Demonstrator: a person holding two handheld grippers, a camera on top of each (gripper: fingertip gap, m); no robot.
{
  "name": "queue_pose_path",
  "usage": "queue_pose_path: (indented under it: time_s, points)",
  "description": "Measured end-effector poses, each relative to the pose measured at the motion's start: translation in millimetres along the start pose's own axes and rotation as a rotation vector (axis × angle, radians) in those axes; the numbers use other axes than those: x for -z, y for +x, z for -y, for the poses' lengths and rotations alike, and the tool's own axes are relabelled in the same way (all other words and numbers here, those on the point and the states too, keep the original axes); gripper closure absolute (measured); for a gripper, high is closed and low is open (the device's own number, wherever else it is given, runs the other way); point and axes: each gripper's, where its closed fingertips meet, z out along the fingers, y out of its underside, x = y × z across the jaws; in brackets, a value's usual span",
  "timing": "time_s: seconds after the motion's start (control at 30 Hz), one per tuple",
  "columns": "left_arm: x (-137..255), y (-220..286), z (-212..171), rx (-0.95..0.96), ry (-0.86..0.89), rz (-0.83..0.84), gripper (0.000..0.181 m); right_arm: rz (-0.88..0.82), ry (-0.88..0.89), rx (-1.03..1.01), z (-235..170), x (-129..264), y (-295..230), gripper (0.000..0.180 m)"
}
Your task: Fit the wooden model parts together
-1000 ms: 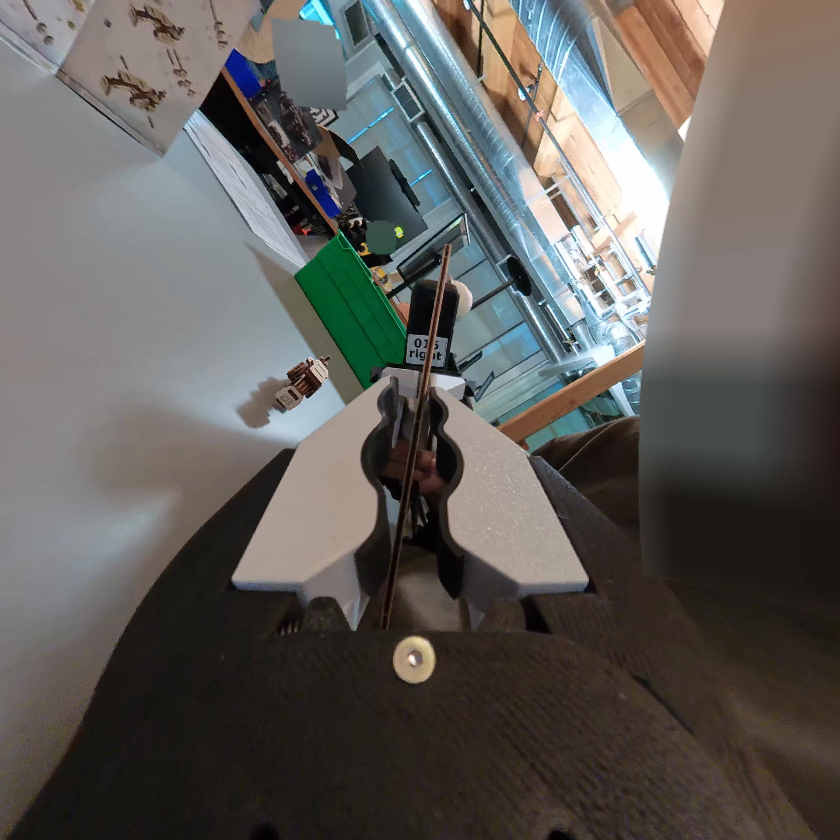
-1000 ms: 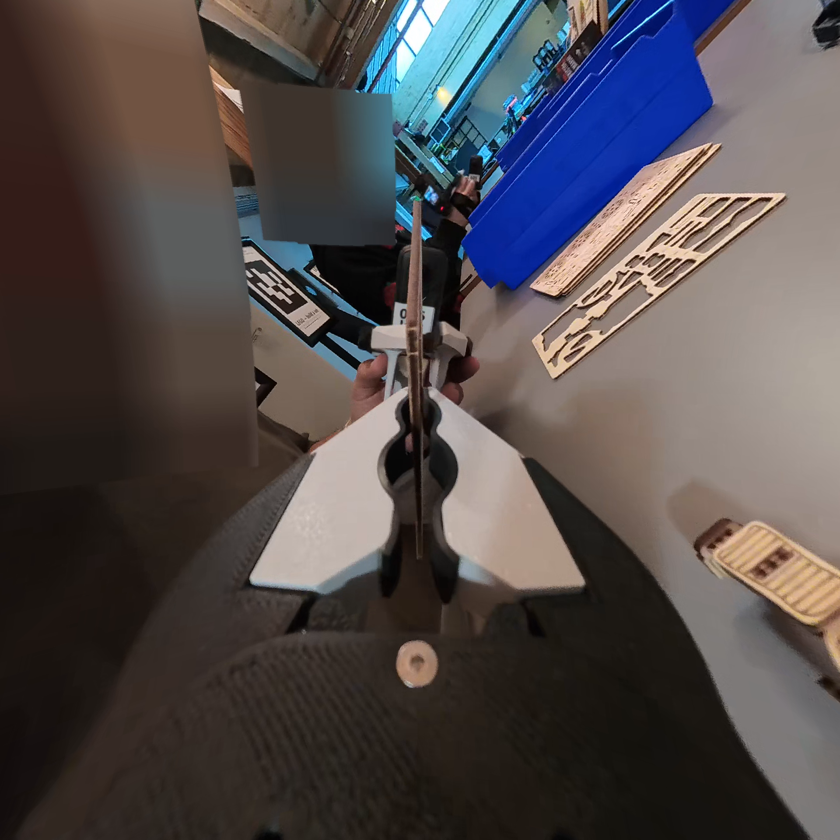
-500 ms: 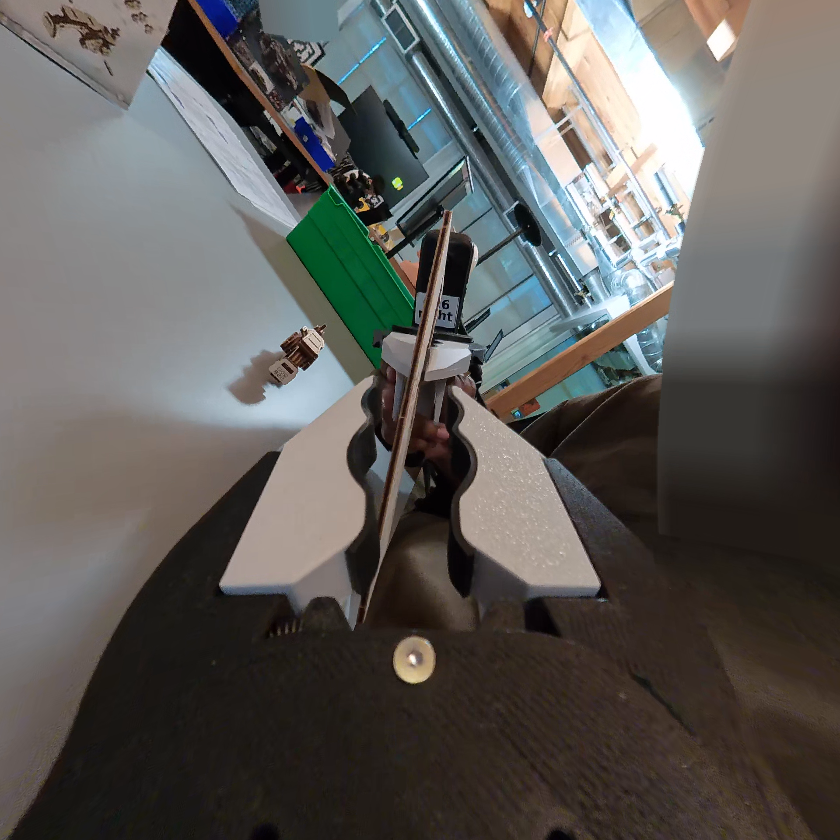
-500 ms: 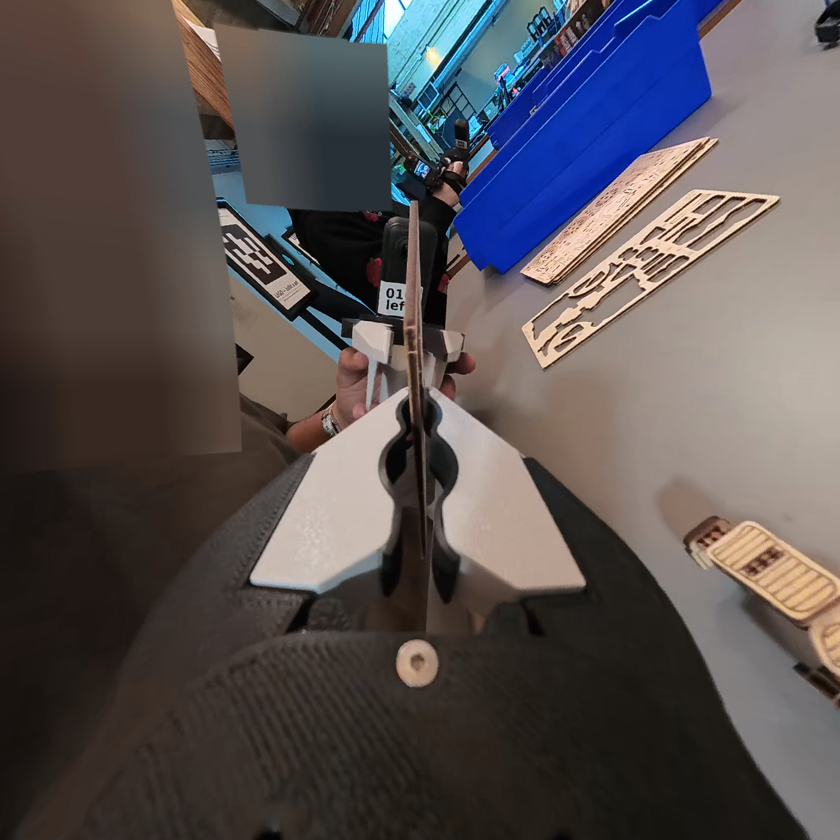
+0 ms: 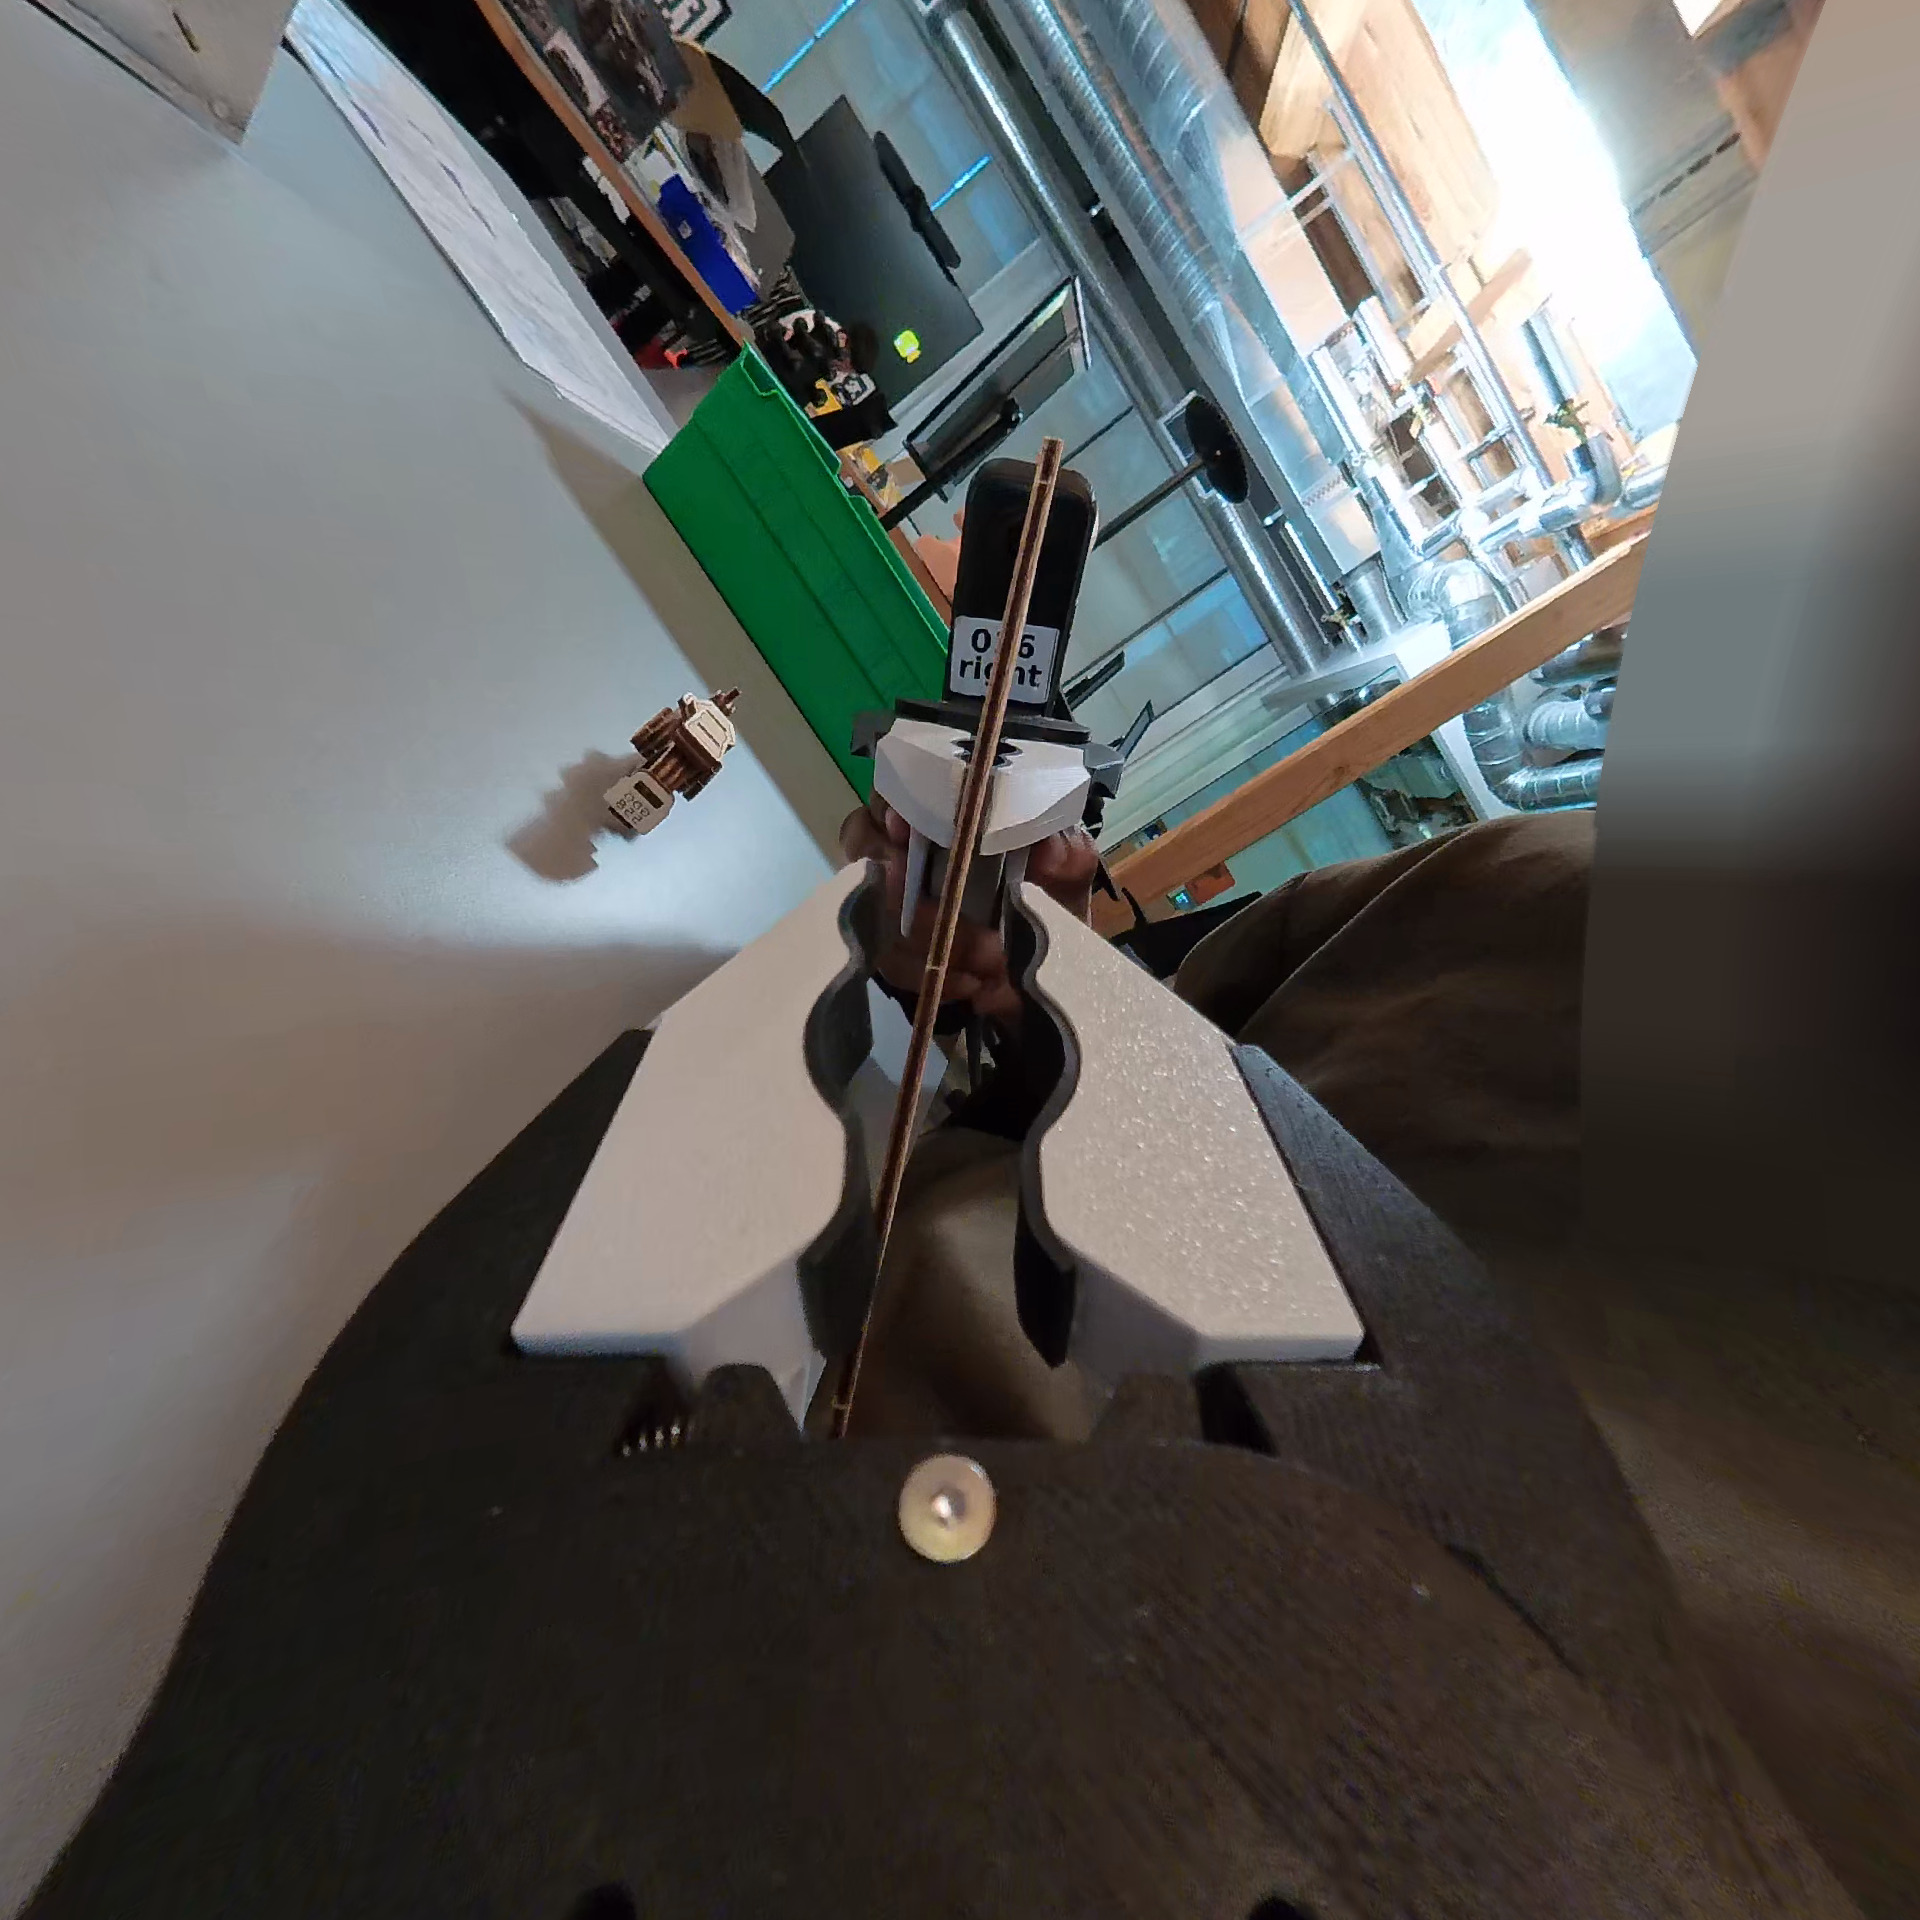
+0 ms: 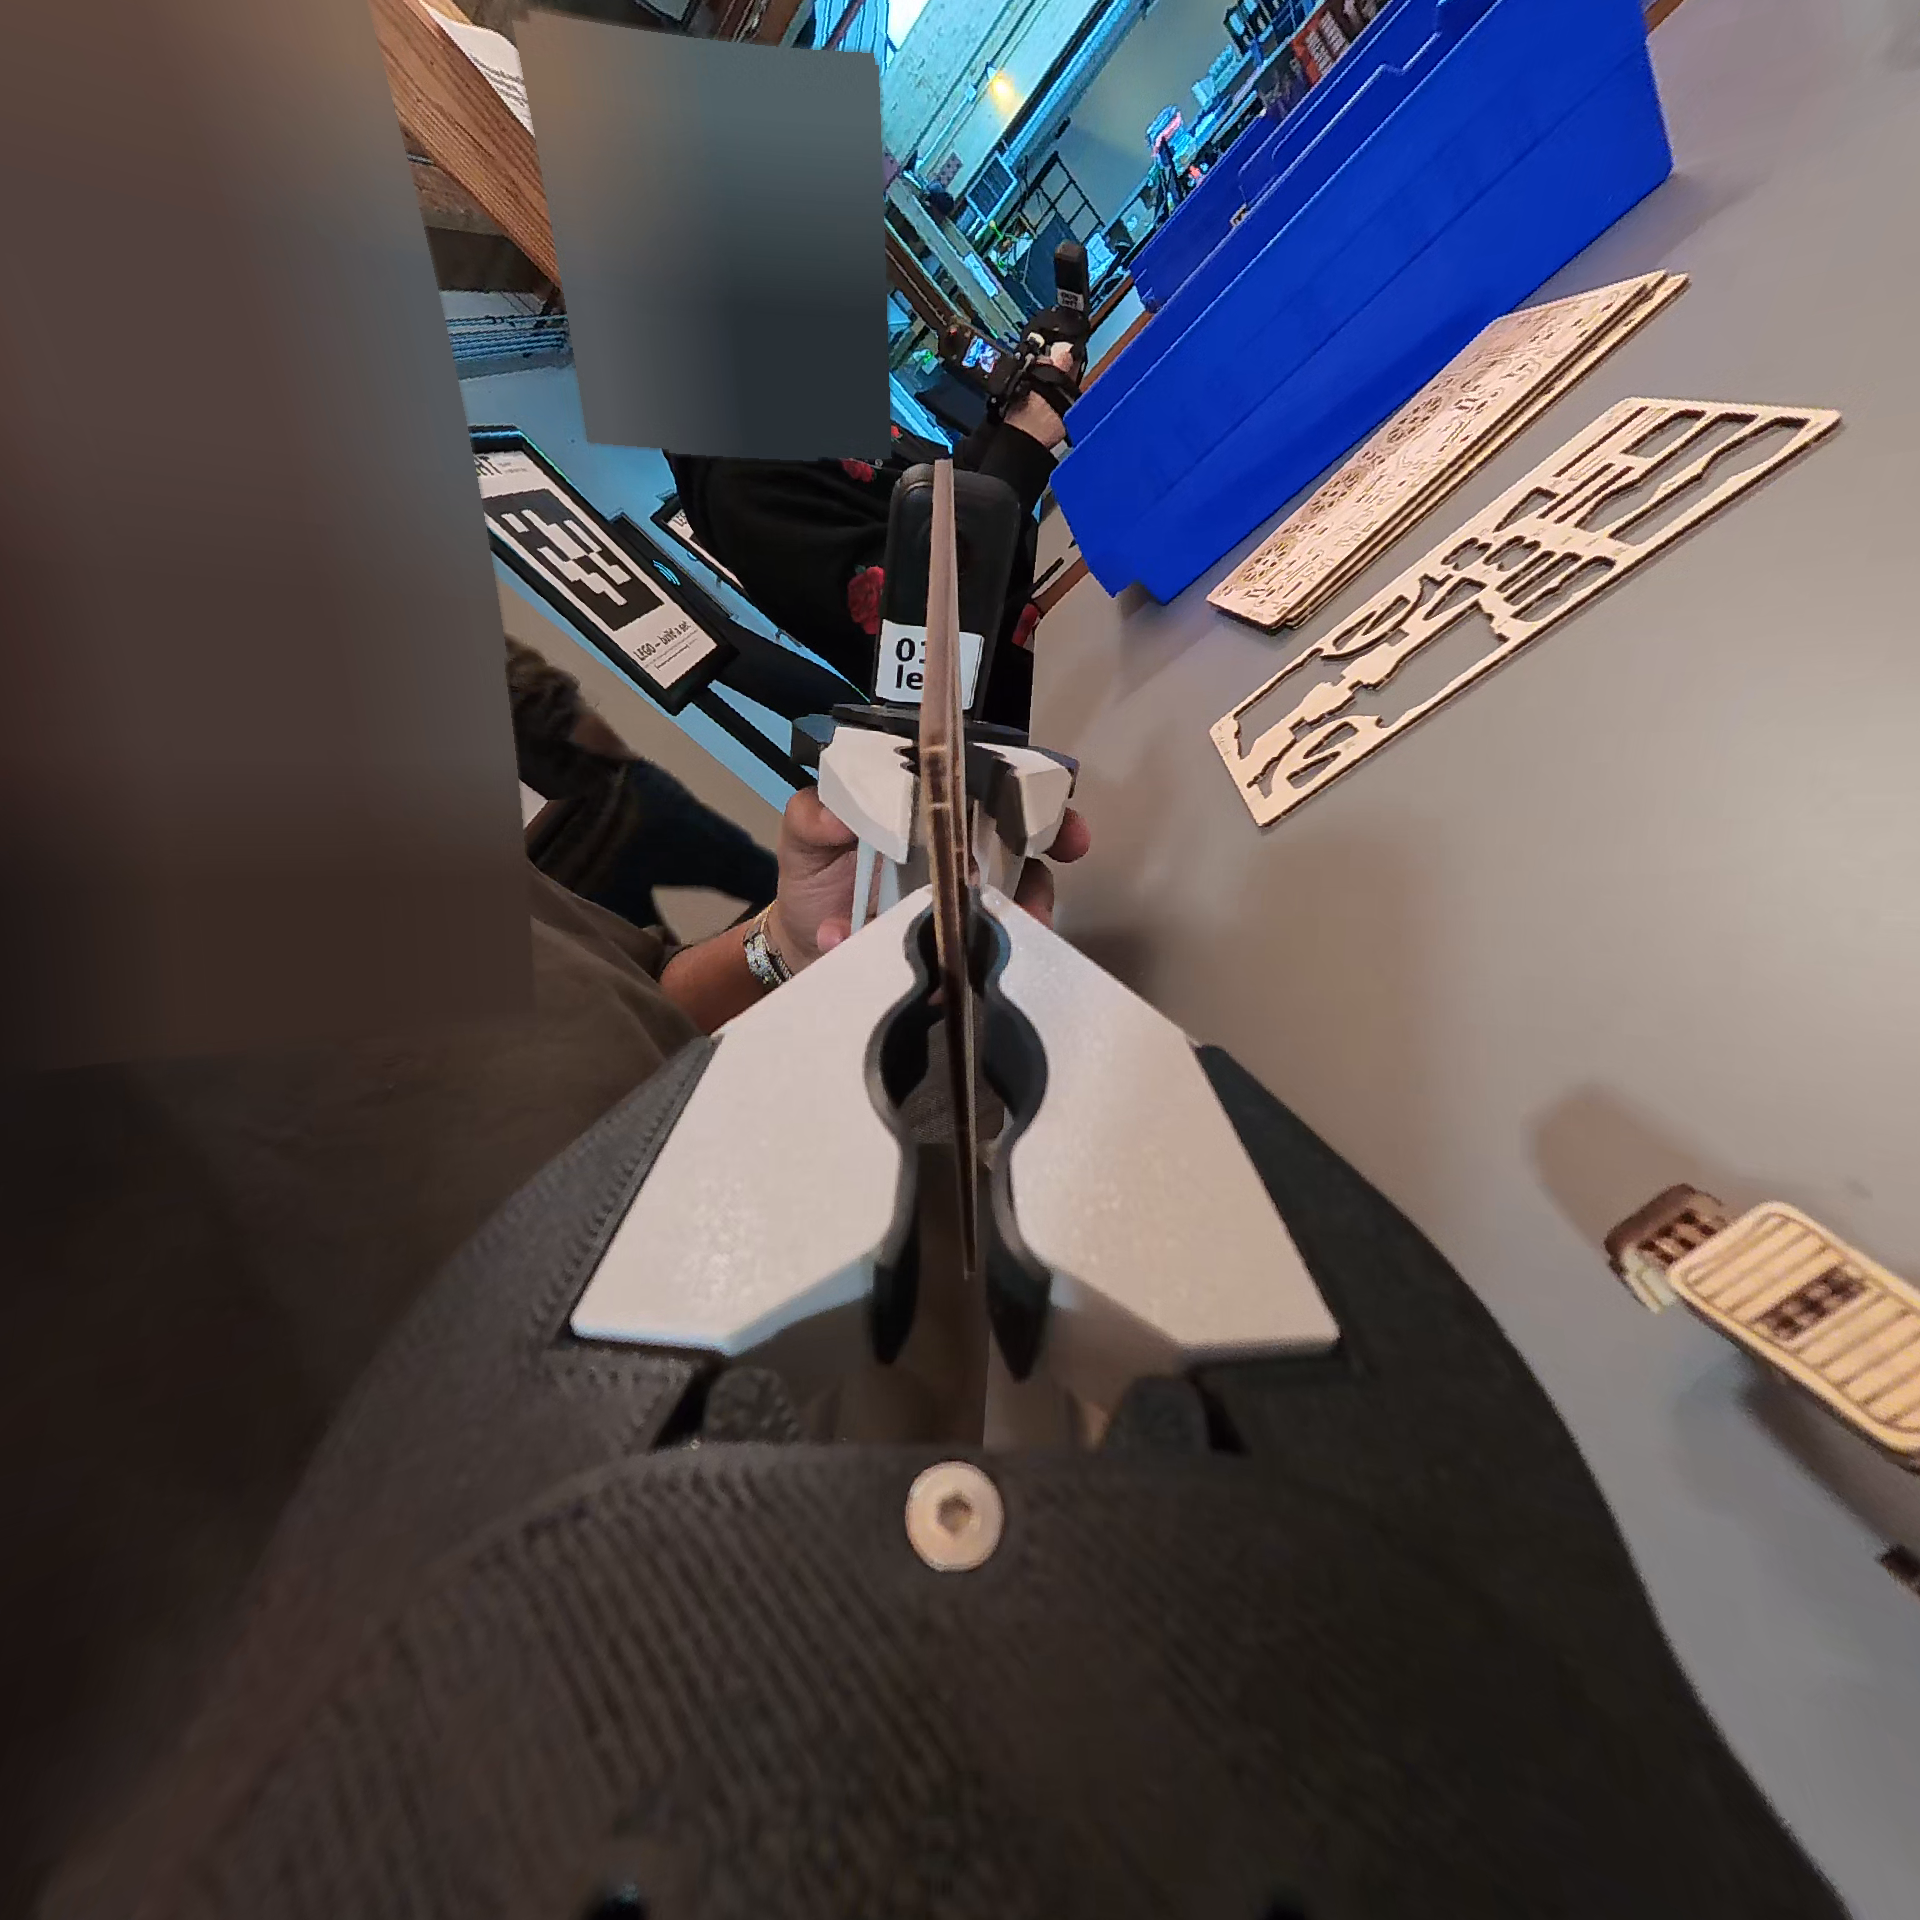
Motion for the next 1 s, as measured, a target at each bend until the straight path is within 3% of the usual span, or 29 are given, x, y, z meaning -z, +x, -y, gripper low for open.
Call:
queue_pose_path:
  time_s: [0.03,0.2,0.33,0.53,0.67,0.77,0.83,0.9,1.0]
  points:
    - [0,0,0,-0.001,-0.001,0.0,0.161,0.0,0.0,0.0,0,0,0,0.178]
    - [3,-9,3,-0.013,0.01,0.059,0.148,-0.002,0.001,-0.005,0,0,1,0.178]
    - [22,-27,24,-0.059,0.113,0.183,0.134,-0.026,0.006,-0.01,1,2,5,0.178]
    - [57,-40,54,-0.267,0.243,0.409,0.133,-0.042,0.012,-0.023,1,4,9,0.178]
    - [89,-58,72,-0.514,0.27,0.801,0.142,-0.054,0.012,-0.026,1,5,11,0.178]
    - [105,-55,83,-0.644,0.331,0.963,0.147,-0.058,0.012,-0.029,1,5,12,0.178]
    - [108,-57,84,-0.653,0.34,0.985,0.156,-0.057,0.012,-0.031,1,5,12,0.178]
    - [106,-58,83,-0.632,0.338,0.963,0.178,-0.059,0.01,-0.033,0,5,12,0.178]
    - [102,-62,78,-0.575,0.33,0.9,0.181,-0.062,0.011,-0.034,0,6,12,0.178]
